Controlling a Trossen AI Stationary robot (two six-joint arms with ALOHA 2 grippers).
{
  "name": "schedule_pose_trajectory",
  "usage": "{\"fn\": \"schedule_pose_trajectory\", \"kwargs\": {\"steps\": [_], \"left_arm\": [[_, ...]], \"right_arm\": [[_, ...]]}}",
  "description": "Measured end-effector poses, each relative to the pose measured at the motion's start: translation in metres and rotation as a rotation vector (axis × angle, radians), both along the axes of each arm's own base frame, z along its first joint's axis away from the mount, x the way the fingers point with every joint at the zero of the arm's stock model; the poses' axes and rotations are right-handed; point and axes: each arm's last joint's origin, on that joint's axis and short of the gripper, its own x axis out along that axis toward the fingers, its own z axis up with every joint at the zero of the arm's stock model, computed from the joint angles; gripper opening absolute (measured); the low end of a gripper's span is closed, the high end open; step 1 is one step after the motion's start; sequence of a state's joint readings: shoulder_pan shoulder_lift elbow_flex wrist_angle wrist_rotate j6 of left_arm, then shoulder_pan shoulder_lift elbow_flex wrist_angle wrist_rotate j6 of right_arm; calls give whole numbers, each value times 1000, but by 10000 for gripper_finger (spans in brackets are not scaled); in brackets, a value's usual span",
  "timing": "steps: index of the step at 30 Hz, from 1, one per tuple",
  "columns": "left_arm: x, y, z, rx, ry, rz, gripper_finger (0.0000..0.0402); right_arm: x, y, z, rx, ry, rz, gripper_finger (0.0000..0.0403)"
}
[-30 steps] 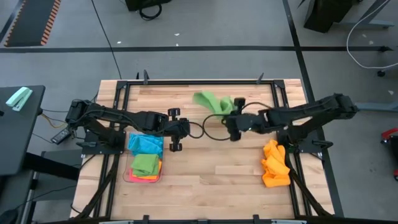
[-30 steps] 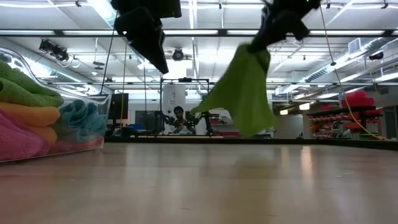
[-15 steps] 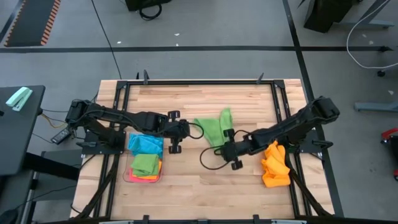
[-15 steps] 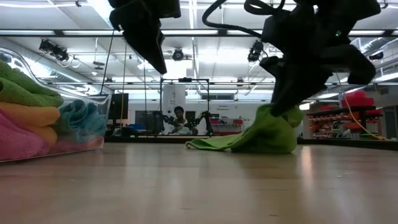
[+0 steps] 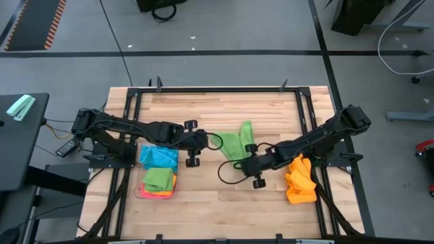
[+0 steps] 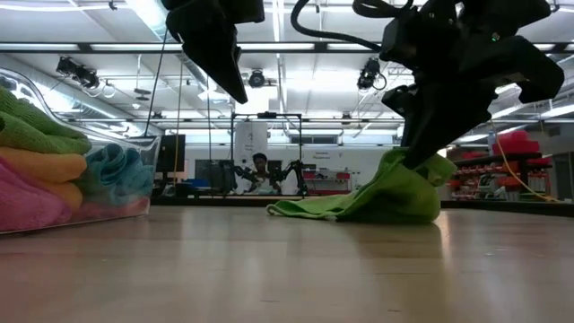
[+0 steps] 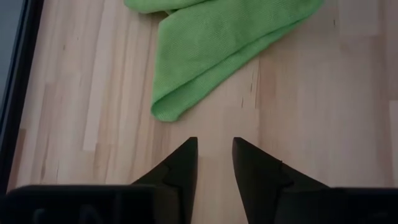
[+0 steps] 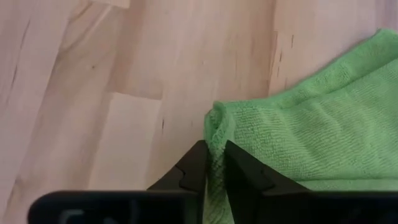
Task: Fold microfiber towels
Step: Fold the green microfiber cloth
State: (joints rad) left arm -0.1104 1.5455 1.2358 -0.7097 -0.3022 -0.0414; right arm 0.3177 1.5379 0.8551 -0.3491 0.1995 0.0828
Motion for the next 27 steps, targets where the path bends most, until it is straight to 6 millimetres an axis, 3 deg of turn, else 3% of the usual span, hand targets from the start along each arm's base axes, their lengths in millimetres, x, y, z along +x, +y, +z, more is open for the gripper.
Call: {"fn": "schedule_pose_trajectory", "kwargs": {"steps": [9,21,27], "left_arm": [[0,0,0,-3,1,3,107],[0,0,0,-8,-1,11,102],[0,0,0,-15,-4,20,97]], "right_arm": [[0,-5,-5,-7,17,-35,124],[-3,-5,-8,22,59,-24,56],[-9,-6,-10,26,126,-40,75]]}}
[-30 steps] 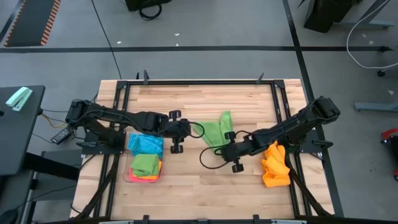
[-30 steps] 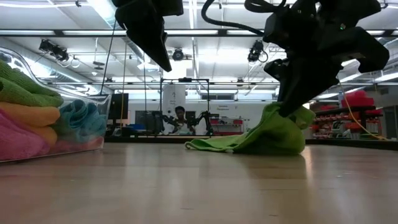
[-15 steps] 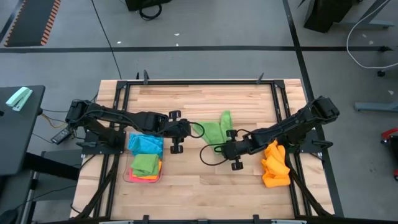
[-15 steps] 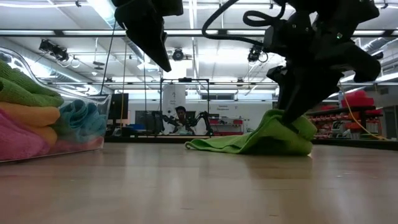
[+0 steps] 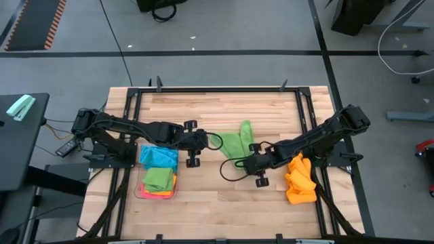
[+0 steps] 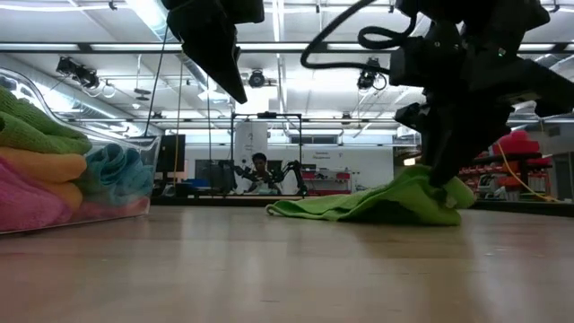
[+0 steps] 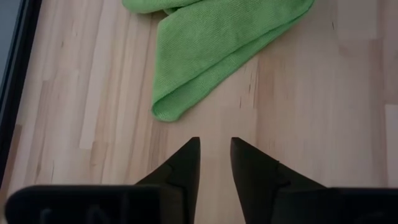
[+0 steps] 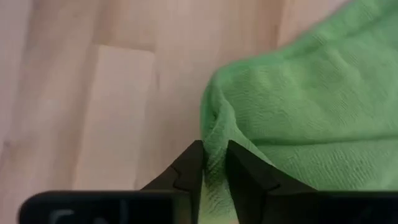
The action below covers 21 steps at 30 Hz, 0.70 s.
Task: Fold microfiber towels
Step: Fold the green microfiber cloth
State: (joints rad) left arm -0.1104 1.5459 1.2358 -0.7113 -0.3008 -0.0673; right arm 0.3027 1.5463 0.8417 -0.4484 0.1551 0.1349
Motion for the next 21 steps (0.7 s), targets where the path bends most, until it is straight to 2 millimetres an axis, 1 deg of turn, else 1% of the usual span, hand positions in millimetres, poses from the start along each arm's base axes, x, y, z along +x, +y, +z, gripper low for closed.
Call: {"fn": "schedule_pose_trajectory", "kwargs": {"steps": [6,9,11,15,21], "left_arm": [[0,0,0,-1,-6,0,98],[1,0,0,-1,-7,0,98],[0,-2,0,-1,-7,-5,97],[0,-2,0,-1,-8,-7,92],[0,-4,0,-1,-8,-11,91]], "right_arm": [[-1,-1,-1,-7,12,-26,126],[-1,-1,-1,-8,12,-27,142],[-1,-1,-1,-9,11,-27,146],[-1,-1,-1,-16,13,-14,137],[-2,0,-1,19,33,8,93]]}}
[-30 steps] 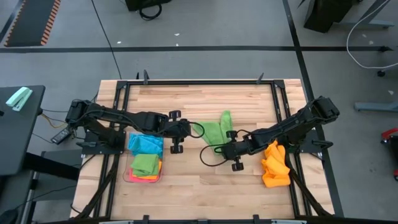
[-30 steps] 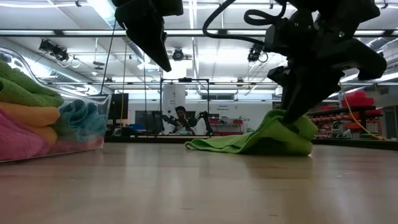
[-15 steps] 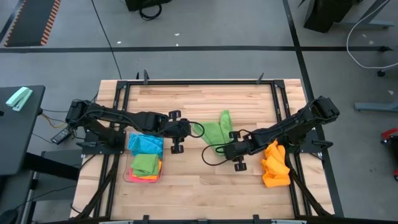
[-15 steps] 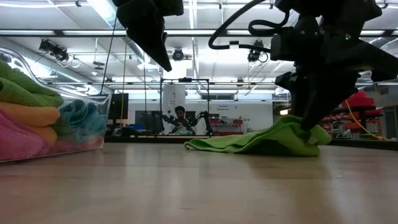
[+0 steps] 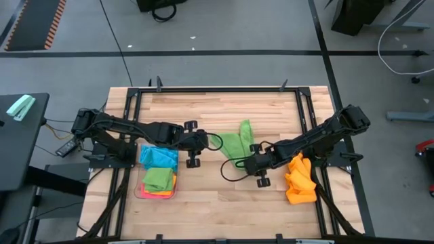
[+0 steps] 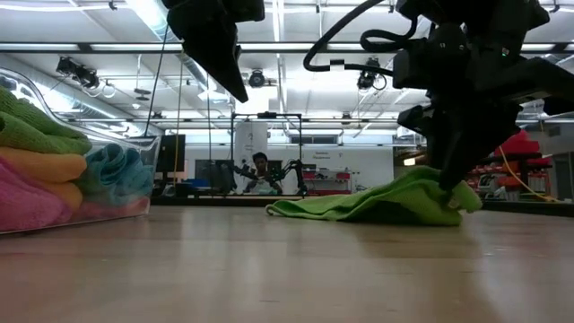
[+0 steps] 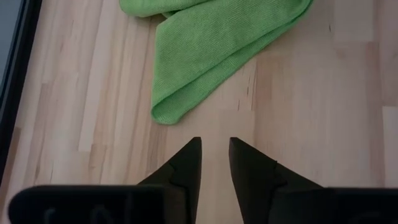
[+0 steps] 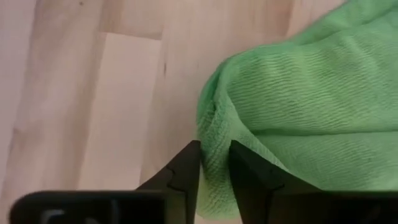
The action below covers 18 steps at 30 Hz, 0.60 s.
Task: Fold microfiber towels
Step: Fold the green microfiber cloth
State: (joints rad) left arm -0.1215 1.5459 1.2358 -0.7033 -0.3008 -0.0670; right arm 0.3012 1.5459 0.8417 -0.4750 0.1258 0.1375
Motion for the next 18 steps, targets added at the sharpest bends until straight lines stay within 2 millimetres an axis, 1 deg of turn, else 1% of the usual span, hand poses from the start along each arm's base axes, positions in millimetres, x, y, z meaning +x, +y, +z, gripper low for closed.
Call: {"fn": "schedule_pose_trajectory", "kwargs": {"steps": [2,8,12,14,18], "left_arm": [[0,0,0,0,-3,-1,93],[2,0,1,1,-22,-6,89],[3,0,2,1,-29,-8,83],[3,-1,2,1,-40,-9,83],[3,-5,2,13,-34,-38,91]], "right_arm": [[0,-1,0,8,13,6,79],[-2,-5,9,-3,84,-19,47],[1,-6,13,-2,72,-12,43],[1,-8,20,-13,114,-19,43],[5,-11,42,-17,164,-61,44]]}}
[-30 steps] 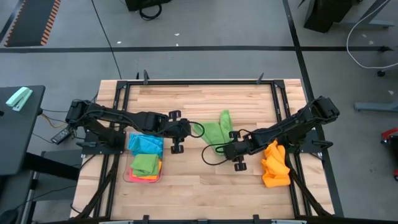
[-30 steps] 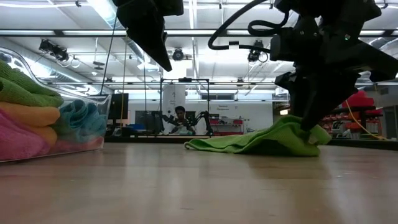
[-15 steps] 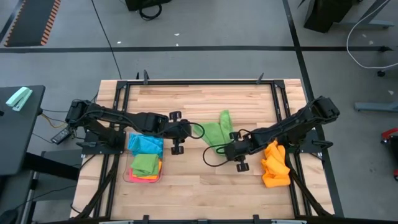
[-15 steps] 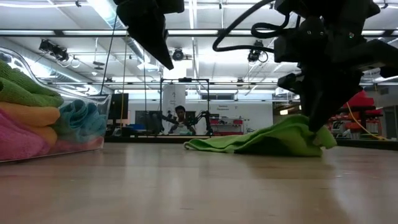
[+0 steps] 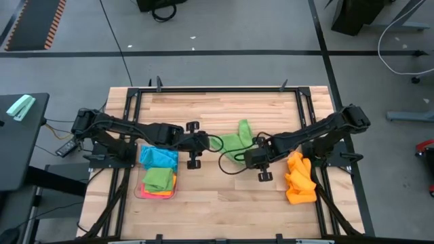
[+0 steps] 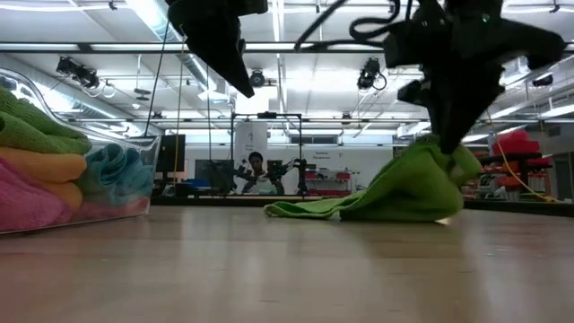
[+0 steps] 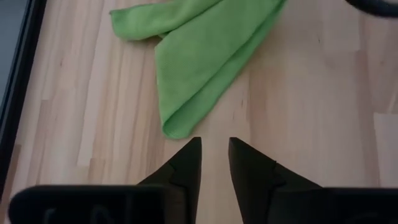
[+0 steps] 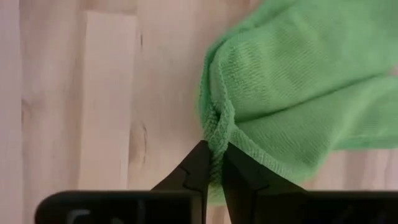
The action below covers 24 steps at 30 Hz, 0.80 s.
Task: Fold microfiber towels
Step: Fold the green microfiber cloth
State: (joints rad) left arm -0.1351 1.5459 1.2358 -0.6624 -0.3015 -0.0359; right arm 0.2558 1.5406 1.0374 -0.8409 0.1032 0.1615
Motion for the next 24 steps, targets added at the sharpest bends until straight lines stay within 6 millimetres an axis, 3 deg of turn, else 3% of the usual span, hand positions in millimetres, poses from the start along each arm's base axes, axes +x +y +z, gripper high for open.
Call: {"fn": "schedule_pose_trajectory", "kwargs": {"steps": [7,13,20,24], "left_arm": [[2,-13,-2,-5,-11,-40,117],[10,-27,-15,11,21,-125,133],[29,-28,-47,53,60,-107,154],[38,-22,-53,116,30,-59,176]], "right_arm": [[8,1,24,15,-20,1,44],[13,2,55,23,-45,-7,44],[14,0,103,-24,-93,-23,44],[10,0,132,-47,-119,-45,44]]}}
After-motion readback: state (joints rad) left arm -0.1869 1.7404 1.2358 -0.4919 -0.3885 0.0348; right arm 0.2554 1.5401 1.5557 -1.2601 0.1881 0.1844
